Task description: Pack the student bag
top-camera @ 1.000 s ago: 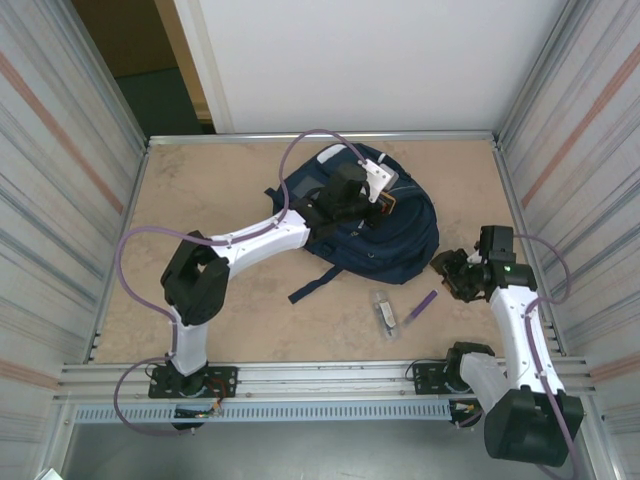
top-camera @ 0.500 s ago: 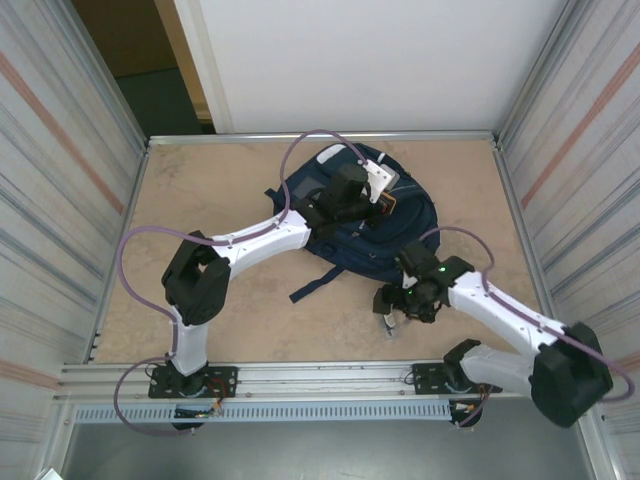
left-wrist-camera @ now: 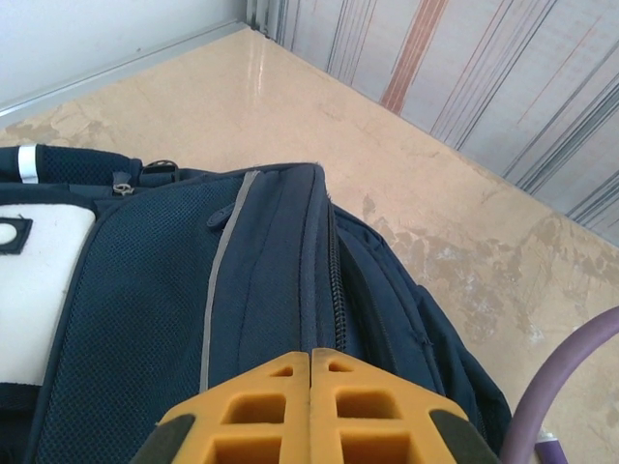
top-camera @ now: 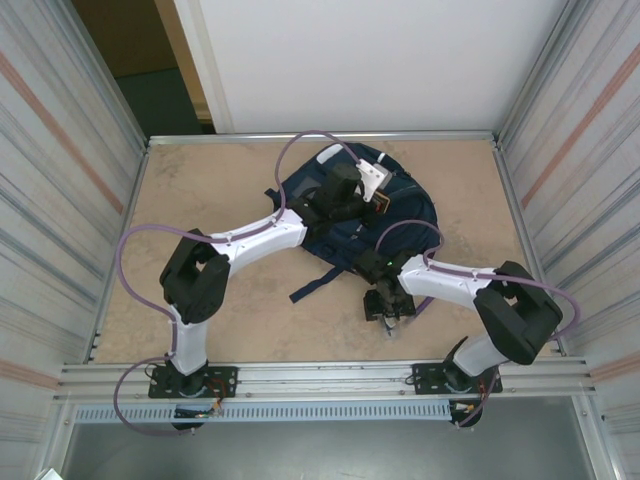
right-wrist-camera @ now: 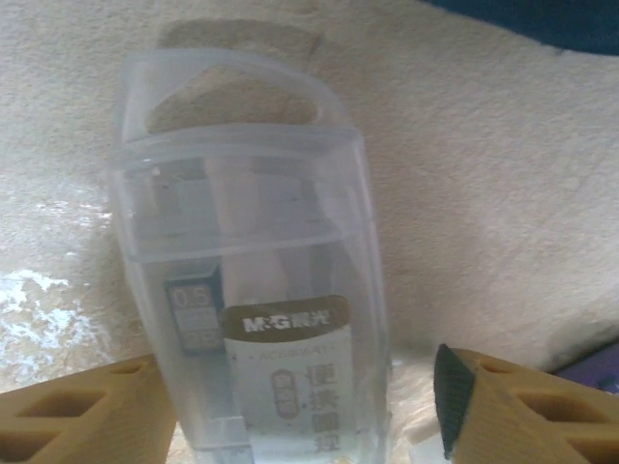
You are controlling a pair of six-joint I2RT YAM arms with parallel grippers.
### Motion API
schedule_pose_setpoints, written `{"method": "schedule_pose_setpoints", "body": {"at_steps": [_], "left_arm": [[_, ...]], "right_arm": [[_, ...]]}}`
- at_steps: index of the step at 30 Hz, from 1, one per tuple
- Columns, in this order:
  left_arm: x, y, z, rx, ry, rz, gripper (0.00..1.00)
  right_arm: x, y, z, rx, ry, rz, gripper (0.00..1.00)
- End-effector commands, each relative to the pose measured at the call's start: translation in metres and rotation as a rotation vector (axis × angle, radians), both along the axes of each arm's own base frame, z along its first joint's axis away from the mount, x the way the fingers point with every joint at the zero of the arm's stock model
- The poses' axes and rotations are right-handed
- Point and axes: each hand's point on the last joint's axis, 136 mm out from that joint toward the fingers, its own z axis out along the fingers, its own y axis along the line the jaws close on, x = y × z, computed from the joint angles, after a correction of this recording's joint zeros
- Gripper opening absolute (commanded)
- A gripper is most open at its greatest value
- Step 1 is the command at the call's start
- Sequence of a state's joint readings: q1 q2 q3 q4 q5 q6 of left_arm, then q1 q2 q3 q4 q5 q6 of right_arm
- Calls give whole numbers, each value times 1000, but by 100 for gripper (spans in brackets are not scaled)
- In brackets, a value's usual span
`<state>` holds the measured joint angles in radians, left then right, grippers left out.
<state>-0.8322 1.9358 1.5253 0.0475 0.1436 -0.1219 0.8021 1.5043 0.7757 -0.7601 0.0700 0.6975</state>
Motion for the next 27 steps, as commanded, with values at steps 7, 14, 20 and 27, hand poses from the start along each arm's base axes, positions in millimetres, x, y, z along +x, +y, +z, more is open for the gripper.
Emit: {"method": "schedule_pose_setpoints", "body": {"at_steps": [7,14,20,27], "left_arm": [[3,13,21,-54,-21,22,0],[3,14,19,-49,-12,20,0],[0,13,23,-56,-3,10,0],[-5,14,28,-69,22,0,0]], "right_arm": [[10,7,7,36,-66,-58,45],[9,11,41,206,-94,-146,41],[17,4,76,414,-109,-253,40],[72,-16,132,697,-172,-424,40]]}}
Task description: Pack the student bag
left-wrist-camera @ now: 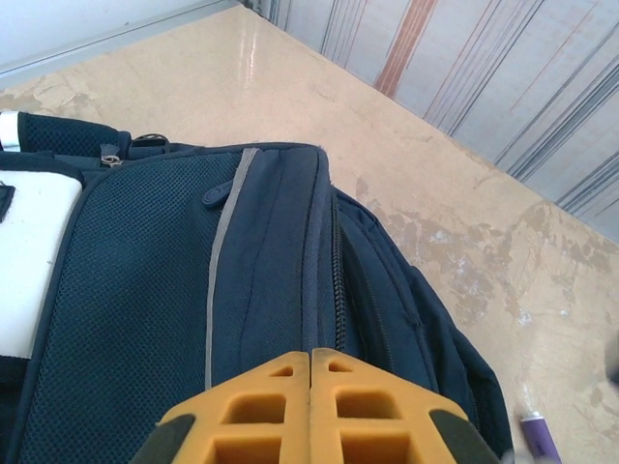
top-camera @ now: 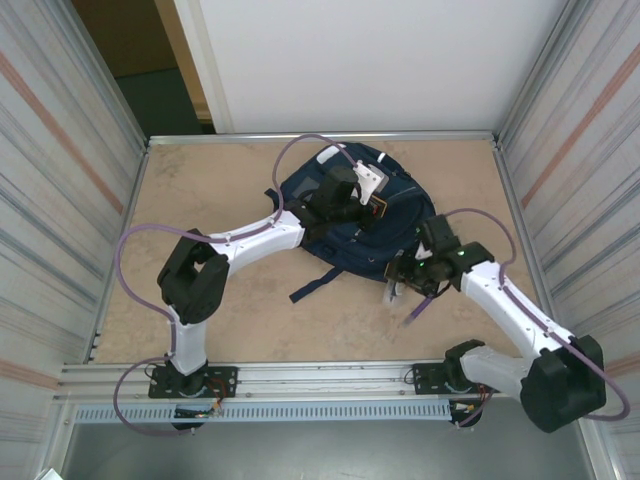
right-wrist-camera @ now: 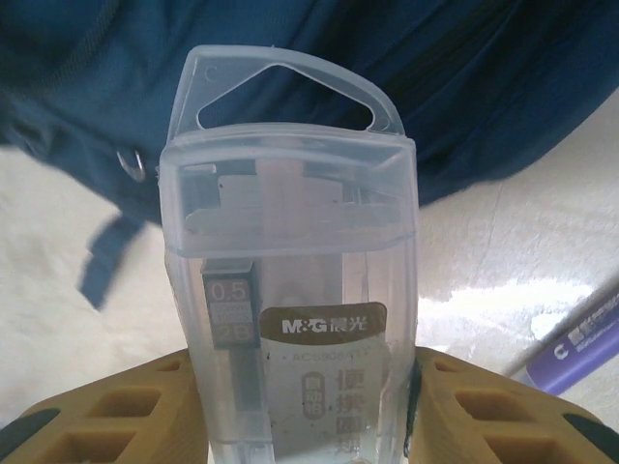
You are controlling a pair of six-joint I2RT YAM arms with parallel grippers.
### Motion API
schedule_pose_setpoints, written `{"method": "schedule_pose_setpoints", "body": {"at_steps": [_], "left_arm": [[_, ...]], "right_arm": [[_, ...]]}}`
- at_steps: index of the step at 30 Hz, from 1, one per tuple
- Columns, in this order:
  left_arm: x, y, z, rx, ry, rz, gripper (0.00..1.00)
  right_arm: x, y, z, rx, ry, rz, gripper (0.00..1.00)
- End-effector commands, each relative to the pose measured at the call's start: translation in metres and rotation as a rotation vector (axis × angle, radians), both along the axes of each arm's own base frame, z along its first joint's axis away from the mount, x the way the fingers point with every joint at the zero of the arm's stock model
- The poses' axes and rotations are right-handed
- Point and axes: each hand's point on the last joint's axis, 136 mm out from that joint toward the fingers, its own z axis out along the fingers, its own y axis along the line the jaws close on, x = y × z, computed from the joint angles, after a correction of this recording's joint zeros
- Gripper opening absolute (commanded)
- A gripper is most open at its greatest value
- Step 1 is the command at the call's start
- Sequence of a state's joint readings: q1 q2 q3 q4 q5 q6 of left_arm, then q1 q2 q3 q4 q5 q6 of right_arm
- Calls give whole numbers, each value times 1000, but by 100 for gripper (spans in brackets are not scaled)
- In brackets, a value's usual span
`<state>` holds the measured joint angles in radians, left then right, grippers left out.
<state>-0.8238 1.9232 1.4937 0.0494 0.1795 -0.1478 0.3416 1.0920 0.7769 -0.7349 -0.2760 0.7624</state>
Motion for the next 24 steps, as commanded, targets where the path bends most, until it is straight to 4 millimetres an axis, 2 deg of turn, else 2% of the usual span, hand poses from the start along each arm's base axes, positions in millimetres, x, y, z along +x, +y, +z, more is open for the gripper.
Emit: {"method": "schedule_pose_setpoints", "body": {"at_steps": [1,3,7,12,14,16,19,22,24], "left_arm": [[-1,9,33,-62,-10,10,0],[-2,6,34,-79,6,0,0],[-4,1,36,-101,23,-11,0],[-8,-7,46,-119,10,-35,0],[-12,-12,50,-123,-10,-55,0],[-12,-14,53,-120,-30,-64,0],[-10,-15,54,-115,-38,-61,0],[-8,-15,55,-111,-51,-59,0],[-8,-14,56,-107,-58,-57,0]], "right_arm": [[26,4,39,186,-52,-11,40],[51,-7,46,260,-62,-86,39],[97,-19,43,361,-66,-230,40],[146,-15,31,417,-75,-318,43],[161,-11,28,402,-85,-317,51],[172,-6,29,431,-93,-308,54],[176,-7,31,457,-96,-294,59],[167,-16,21,421,-68,-284,67],[159,-16,15,428,-56,-267,66]]}}
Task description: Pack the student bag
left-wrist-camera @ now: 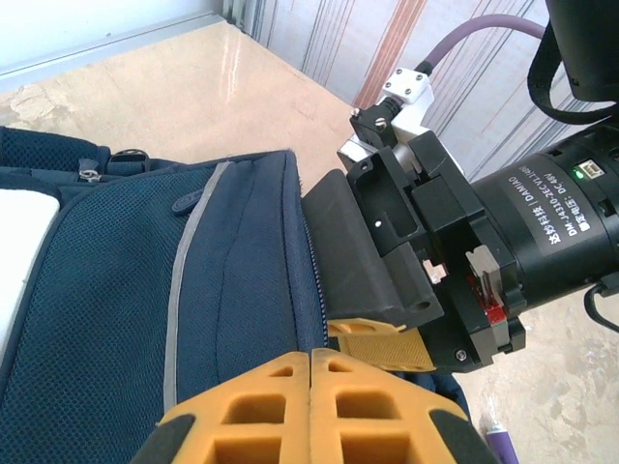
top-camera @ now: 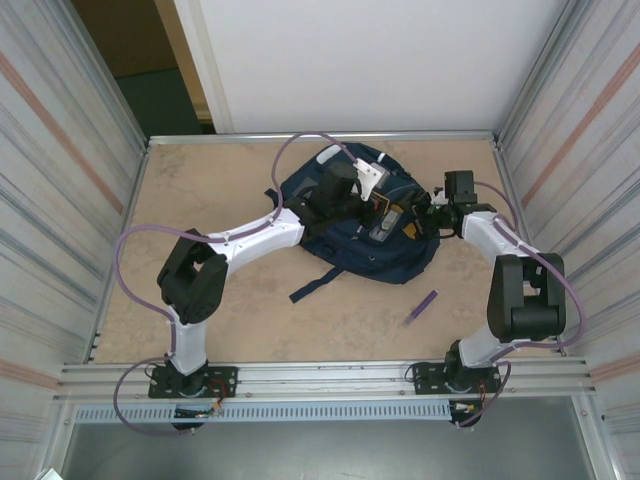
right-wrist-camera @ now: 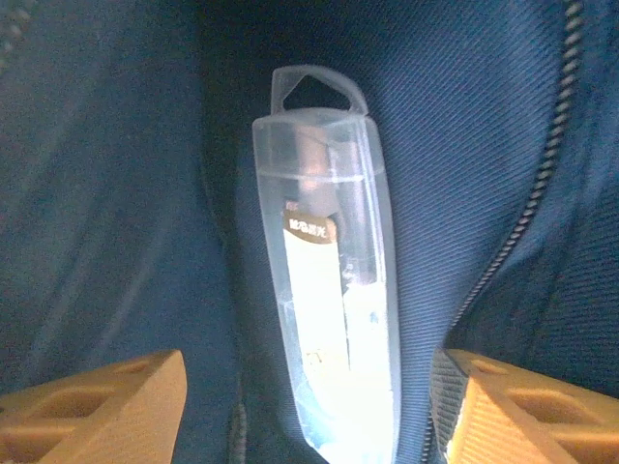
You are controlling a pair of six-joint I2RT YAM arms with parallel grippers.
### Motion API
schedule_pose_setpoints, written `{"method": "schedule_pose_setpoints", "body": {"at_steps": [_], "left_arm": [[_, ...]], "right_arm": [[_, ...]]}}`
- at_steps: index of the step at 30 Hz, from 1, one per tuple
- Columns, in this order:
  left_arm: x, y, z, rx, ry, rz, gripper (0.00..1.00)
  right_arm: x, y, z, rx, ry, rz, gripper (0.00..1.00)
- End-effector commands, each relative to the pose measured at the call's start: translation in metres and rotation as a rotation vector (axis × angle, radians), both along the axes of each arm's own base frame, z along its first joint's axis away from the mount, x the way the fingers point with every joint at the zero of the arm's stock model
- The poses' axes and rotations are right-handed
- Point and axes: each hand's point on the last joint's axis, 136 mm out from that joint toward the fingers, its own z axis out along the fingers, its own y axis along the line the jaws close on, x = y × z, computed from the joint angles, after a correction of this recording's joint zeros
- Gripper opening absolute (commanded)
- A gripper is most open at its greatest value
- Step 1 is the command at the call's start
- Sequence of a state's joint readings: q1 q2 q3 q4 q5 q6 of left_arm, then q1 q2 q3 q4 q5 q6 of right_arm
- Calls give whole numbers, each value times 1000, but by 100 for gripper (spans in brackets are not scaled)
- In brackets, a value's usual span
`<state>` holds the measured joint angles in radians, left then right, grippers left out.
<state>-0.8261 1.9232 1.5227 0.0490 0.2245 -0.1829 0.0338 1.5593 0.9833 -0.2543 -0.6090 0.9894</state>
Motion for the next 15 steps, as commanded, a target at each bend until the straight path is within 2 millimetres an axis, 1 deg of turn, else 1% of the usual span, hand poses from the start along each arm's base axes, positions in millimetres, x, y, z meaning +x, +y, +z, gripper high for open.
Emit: {"method": "schedule_pose_setpoints", "body": {"at_steps": [1,4,6,8,11,15], "left_arm": [[-3,-6,42,-56,-83,-26,0],[-2,-7,41,-53,-86,-29,0],[-3,-9,43,-60,-81,-37,0],[-7,-12,45,-64,-84,-51,0],[-11,-18,43,-53,-90,-66,0],[-13,-24,36,-49,-77,-75,0]], "right_arm": [[-7,2,-1,22,-17,42,65],[-16,6,-14,18,5,54,59],[-14,14,-18,18,-7,71,50],[-8,23,-19,34,-22,86,36],[4,29,-21,10,-42,85,29],[15,37,-22,14,-52,85,27]]}}
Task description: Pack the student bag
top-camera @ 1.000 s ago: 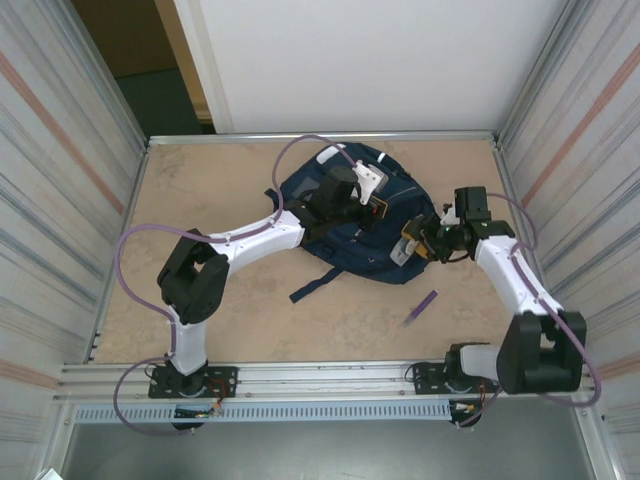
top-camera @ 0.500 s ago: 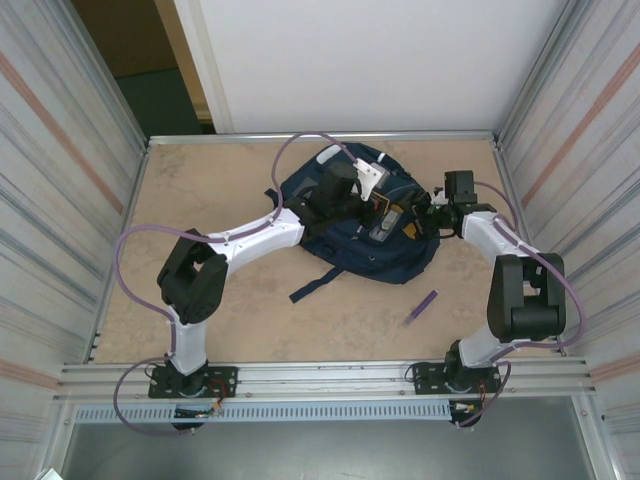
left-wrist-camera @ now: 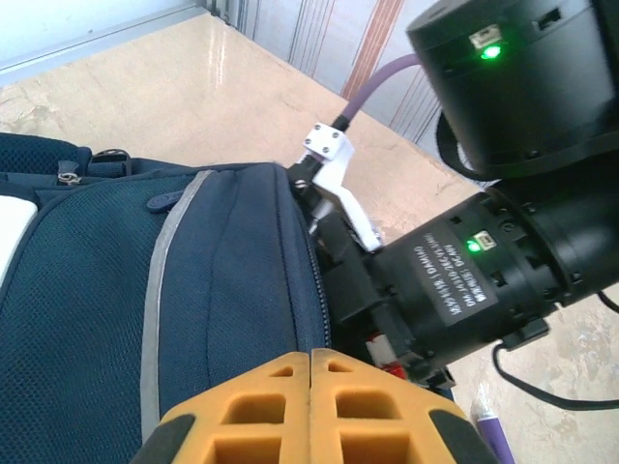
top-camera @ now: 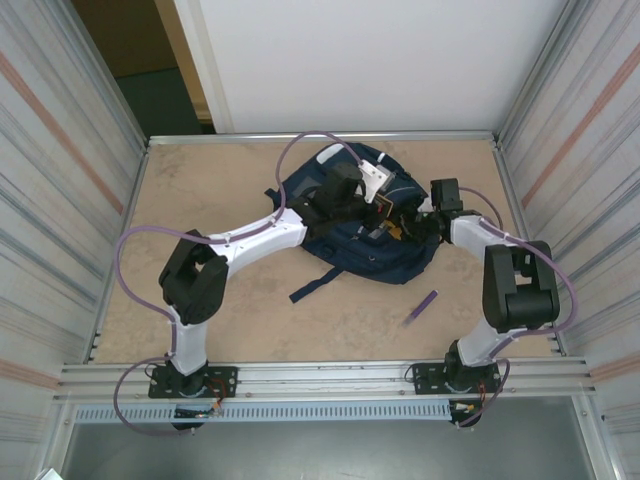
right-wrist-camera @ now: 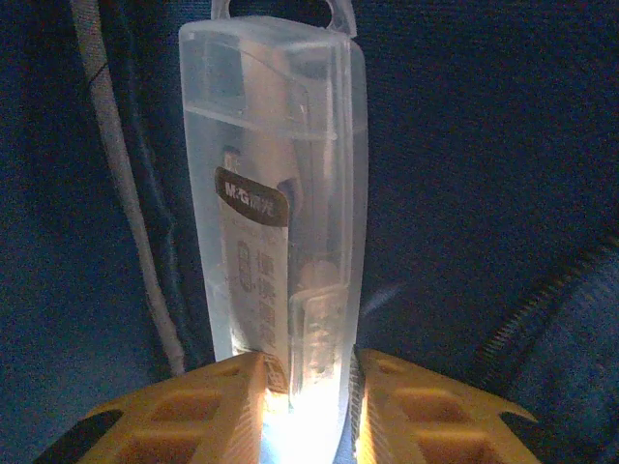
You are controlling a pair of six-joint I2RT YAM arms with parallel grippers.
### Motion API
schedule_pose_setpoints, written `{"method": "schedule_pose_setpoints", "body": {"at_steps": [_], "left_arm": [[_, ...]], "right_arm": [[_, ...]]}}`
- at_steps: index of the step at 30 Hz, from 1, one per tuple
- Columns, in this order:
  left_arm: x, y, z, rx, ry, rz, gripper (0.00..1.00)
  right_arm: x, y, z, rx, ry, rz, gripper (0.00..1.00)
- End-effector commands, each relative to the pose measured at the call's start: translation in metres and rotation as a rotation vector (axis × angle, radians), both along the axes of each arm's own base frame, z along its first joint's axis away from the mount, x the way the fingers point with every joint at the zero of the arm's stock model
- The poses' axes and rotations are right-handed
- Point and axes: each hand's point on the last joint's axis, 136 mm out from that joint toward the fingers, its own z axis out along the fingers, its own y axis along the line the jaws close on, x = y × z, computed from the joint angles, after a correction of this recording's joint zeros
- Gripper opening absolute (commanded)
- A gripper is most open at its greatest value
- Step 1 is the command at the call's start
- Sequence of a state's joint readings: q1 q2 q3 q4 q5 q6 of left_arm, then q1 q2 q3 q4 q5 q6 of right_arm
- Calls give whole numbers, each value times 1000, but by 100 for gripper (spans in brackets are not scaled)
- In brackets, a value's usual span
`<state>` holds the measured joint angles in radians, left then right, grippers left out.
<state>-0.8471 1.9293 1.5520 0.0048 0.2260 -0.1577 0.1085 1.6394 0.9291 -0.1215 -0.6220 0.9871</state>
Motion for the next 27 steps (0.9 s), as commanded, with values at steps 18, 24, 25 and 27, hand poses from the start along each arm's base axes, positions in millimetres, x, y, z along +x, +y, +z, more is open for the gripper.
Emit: {"method": "schedule_pose_setpoints", "body": {"at_steps": [18,24,25,27], "left_arm": [[6,17,-13,228,-107,89,97],[19,34,-44,288,-171,176,99],[21,34,-50,302,-189,165,99],[24,30,-63,334,-199,142,99]], "right_arm": [[51,34,13,157,-88,-59,18],[43,28,20,178,-90,-47,20],[41,25,21,173,-90,-48,20],[38,18,21,157,-84,-60,20]]}}
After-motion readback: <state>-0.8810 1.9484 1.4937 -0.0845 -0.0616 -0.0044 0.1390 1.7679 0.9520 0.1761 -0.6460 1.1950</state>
